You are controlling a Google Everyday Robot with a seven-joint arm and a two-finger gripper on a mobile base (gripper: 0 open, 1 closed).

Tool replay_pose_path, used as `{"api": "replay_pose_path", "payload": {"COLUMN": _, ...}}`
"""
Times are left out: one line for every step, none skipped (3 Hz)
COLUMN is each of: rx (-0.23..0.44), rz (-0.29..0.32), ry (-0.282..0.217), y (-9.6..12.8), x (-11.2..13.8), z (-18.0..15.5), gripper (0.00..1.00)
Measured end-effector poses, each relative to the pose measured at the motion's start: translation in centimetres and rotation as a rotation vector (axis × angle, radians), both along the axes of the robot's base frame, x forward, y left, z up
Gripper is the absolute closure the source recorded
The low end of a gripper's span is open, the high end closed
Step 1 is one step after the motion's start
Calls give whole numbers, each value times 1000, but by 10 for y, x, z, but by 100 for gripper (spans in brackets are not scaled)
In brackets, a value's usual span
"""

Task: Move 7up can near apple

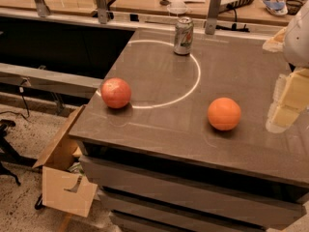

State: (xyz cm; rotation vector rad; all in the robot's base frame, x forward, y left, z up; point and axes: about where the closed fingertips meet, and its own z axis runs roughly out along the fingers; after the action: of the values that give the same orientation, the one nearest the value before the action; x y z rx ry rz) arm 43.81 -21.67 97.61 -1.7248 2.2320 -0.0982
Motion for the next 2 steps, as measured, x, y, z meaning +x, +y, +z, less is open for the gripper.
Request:
{"api": "replay_pose_path", "payload": {"rx": 0, "rz": 0, "ry": 0, "y": 0, "x": 0, "z": 0, "gripper": 0}}
{"api": "replay_pose_path", "payload": {"rx": 62, "rz": -29, "ry": -35, "y": 0, "x": 9, "z": 4, "gripper": 0}}
